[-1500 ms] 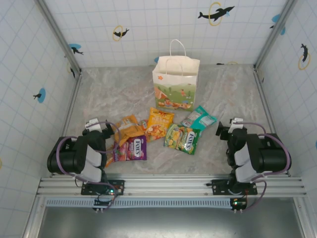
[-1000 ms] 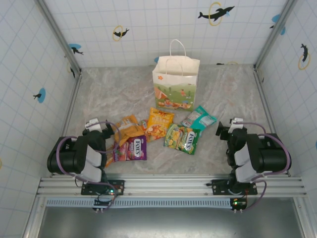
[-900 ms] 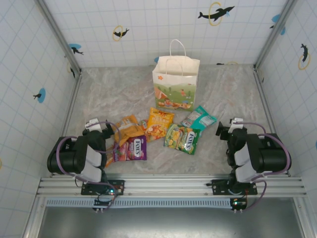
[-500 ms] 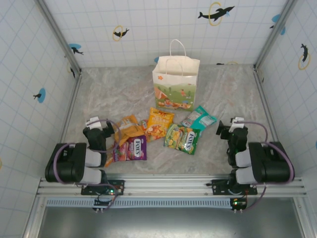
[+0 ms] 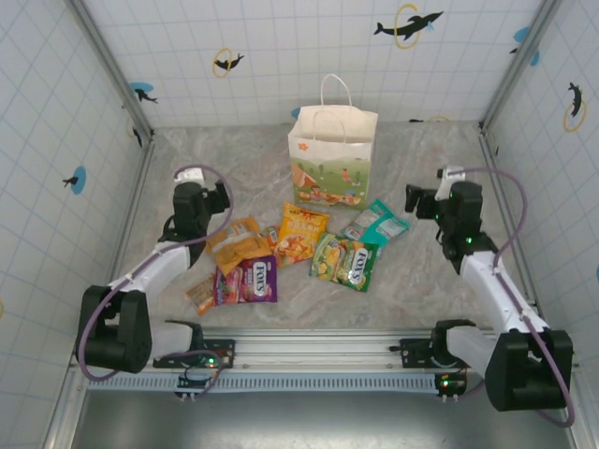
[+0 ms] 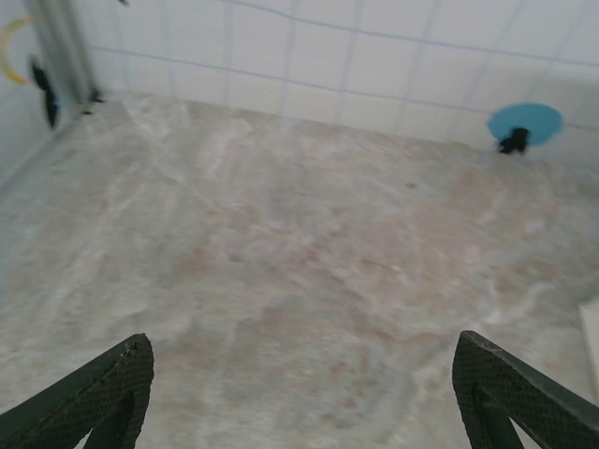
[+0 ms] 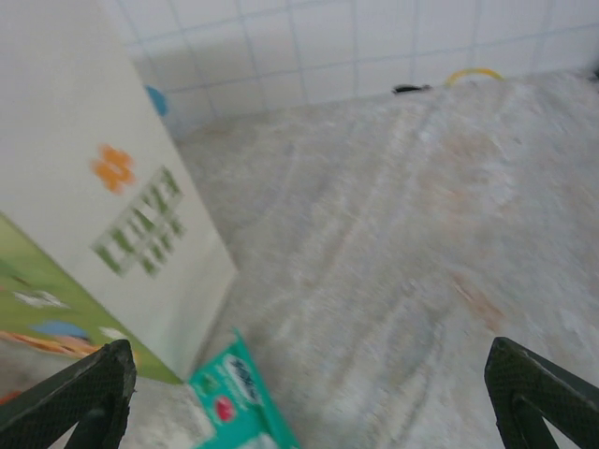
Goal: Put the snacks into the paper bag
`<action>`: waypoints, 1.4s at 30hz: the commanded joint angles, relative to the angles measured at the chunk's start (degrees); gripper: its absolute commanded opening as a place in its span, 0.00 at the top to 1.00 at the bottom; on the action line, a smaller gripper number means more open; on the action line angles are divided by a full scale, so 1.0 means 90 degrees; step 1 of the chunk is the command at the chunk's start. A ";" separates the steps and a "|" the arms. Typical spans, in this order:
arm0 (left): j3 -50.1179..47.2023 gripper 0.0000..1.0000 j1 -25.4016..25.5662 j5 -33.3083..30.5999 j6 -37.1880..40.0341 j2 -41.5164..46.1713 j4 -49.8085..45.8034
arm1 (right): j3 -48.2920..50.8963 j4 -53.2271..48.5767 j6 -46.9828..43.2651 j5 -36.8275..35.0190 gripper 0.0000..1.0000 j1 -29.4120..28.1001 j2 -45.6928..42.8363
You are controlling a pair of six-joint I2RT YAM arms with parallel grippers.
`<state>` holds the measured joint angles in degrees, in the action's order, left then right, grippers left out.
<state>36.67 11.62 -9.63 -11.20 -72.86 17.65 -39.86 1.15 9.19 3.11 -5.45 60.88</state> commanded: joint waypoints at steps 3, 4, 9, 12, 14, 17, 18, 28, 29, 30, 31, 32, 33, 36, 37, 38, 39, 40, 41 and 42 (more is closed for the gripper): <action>0.0442 0.17 0.0450 0.0289 -0.0016 -0.0006 -0.1528 | -0.2253 -0.2385 0.0245 0.0480 0.01 -0.0379 0.0778; 0.0477 0.17 0.0491 0.0318 0.0001 0.0018 -0.1597 | -0.2636 -0.2595 0.0243 0.0476 0.03 -0.0478 0.0953; 0.0564 0.17 0.0546 0.0226 -0.0012 0.0172 -0.1958 | -0.4558 -0.3530 0.0463 0.0412 0.15 -0.0899 0.2034; 0.0650 0.17 0.0571 0.0183 -0.0069 0.0265 -0.2173 | -0.5418 -0.3838 0.1093 0.0151 0.22 -0.0982 0.2652; 0.0705 0.17 0.0565 0.0175 -0.0159 0.0311 -0.2307 | -0.5958 -0.3992 0.1302 0.0195 0.27 -0.1036 0.3052; 0.0731 0.17 0.0573 0.0199 -0.0238 0.0348 -0.2445 | -0.6707 -0.4207 0.1504 0.0099 0.30 -0.1217 0.3619; 0.0731 0.17 0.0573 0.0182 -0.0277 0.0351 -0.2475 | -0.6922 -0.4267 0.1589 0.0031 0.32 -0.1255 0.3806; 0.0765 0.17 0.0574 0.0295 -0.0241 0.0300 -0.2559 | -0.8486 -0.4965 0.1717 -0.0472 0.36 -0.1531 0.5334; 0.0776 0.17 0.0576 0.0309 -0.0242 0.0298 -0.2566 | -0.8535 -0.4988 0.1715 -0.0489 0.36 -0.1533 0.5420; 0.0775 0.17 0.0567 0.0303 -0.0247 0.0293 -0.2566 | -0.8583 -0.5017 0.1730 -0.0518 0.37 -0.1558 0.5506; 0.0779 0.17 0.0574 0.0301 -0.0249 0.0283 -0.2571 | -0.8618 -0.5034 0.1750 -0.0534 0.38 -0.1558 0.5578; 0.0780 0.17 0.0574 0.0317 -0.0240 0.0283 -0.2583 | -0.8647 -0.5040 0.1769 -0.0558 0.40 -0.1558 0.5638; 0.0783 0.17 0.0574 0.0325 -0.0245 0.0283 -0.2591 | -0.8671 -0.5057 0.1783 -0.0569 0.41 -0.1564 0.5689; 0.0782 0.17 0.0574 0.0330 -0.0240 0.0281 -0.2615 | -0.8710 -0.5077 0.1829 -0.0578 0.47 -0.1572 0.5791; 0.0785 0.17 0.0574 0.0320 -0.0227 0.0276 -0.2615 | -0.8715 -0.5079 0.1835 -0.0562 0.49 -0.1582 0.5810; 0.0779 0.17 0.0574 0.0309 -0.0221 0.0272 -0.2632 | -0.8711 -0.5088 0.1838 -0.0544 0.52 -0.1589 0.5832; 0.0789 0.17 0.0573 0.0295 -0.0239 0.0270 -0.2644 | -0.8710 -0.5097 0.1844 -0.0527 0.56 -0.1595 0.5845; 0.0789 0.17 0.0573 0.0290 -0.0237 0.0264 -0.2645 | -0.8720 -0.5106 0.1849 -0.0529 0.60 -0.1595 0.5858; 0.0788 0.16 0.0574 0.0297 -0.0239 0.0263 -0.2654 | -0.8725 -0.5125 0.1849 -0.0554 0.64 -0.1592 0.5865; 0.0800 0.16 0.0574 0.0288 -0.0245 0.0254 -0.2673 | -0.8724 -0.5149 0.1841 -0.0560 0.68 -0.1598 0.5880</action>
<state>42.17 16.47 -7.25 -12.51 -70.52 -4.60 -115.68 -43.75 25.39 -1.48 -19.51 112.97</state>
